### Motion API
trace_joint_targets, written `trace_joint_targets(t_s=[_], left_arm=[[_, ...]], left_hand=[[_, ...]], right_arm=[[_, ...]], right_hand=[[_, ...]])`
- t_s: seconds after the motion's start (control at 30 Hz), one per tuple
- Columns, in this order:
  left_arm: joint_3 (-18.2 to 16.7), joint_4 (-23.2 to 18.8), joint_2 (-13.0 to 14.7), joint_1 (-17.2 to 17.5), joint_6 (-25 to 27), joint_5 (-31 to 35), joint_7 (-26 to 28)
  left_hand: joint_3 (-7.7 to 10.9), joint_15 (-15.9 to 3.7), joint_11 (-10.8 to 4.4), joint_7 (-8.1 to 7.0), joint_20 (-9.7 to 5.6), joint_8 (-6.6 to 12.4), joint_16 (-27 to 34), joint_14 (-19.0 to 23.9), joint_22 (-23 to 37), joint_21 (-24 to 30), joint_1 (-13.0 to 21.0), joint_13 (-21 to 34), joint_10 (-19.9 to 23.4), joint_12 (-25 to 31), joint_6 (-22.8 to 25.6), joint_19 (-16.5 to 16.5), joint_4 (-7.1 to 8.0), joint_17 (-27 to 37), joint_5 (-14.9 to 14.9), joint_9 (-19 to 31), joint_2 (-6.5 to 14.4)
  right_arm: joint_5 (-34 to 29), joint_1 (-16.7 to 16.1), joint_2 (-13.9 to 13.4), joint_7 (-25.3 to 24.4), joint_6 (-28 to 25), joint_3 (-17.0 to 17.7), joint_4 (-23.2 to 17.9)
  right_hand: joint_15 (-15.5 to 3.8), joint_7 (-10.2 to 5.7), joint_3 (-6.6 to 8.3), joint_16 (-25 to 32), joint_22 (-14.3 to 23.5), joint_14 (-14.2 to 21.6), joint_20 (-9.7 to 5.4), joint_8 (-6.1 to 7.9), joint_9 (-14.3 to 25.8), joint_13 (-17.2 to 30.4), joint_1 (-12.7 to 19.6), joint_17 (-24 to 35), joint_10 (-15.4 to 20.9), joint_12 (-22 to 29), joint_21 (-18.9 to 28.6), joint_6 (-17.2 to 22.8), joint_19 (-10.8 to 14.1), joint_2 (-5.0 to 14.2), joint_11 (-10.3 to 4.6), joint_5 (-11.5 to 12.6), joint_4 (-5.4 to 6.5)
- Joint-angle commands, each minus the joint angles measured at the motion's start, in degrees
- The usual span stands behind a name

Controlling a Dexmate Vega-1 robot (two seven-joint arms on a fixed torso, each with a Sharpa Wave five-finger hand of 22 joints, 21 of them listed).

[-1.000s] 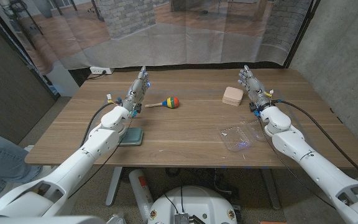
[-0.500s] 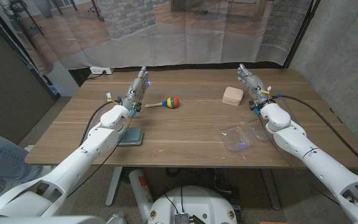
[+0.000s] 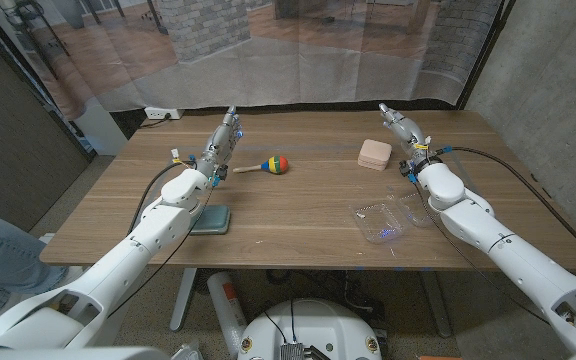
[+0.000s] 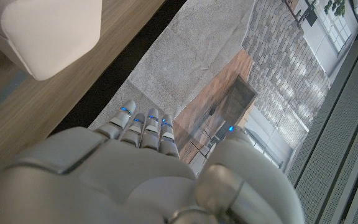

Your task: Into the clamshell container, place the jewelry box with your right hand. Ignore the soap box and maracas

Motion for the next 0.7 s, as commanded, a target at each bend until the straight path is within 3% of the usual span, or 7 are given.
trace_joint_targets(t_s=[0.03,0.7], left_arm=[[-0.05,-1.48,0.85,0.09,0.53,0.27,0.1],[0.02,-0.78,0.55,-0.24,0.01,0.37,-0.17]], left_hand=[[-0.19,0.06,0.07,-0.3,-1.05,0.27,0.1,-3.47,0.12,0.06,0.69,0.33,-1.36,0.21,-1.76,-5.49,-0.1,0.24,0.37,0.12,0.17],[-0.32,0.18,-0.12,-0.58,-0.7,0.23,0.02,-3.12,0.13,0.07,1.12,0.34,-1.07,0.09,-1.17,-5.16,-0.25,0.23,0.5,0.13,0.44]], right_arm=[[-6.81,0.52,-1.86,-3.19,-2.85,-0.97,-2.2],[-14.4,1.13,-3.57,-6.49,-8.68,-2.66,-4.52]], right_hand=[[0.0,-1.09,0.15,0.15,0.29,0.62,-2.37,0.01,0.29,0.24,0.98,0.14,0.02,-0.23,-0.36,0.01,0.32,-0.05,-0.85,0.55,-0.53],[0.33,-1.73,0.5,0.18,0.29,1.19,-1.68,-0.2,0.34,0.29,2.22,0.12,-0.05,-0.35,-1.02,-0.33,0.66,0.19,-1.43,0.57,-1.39]])
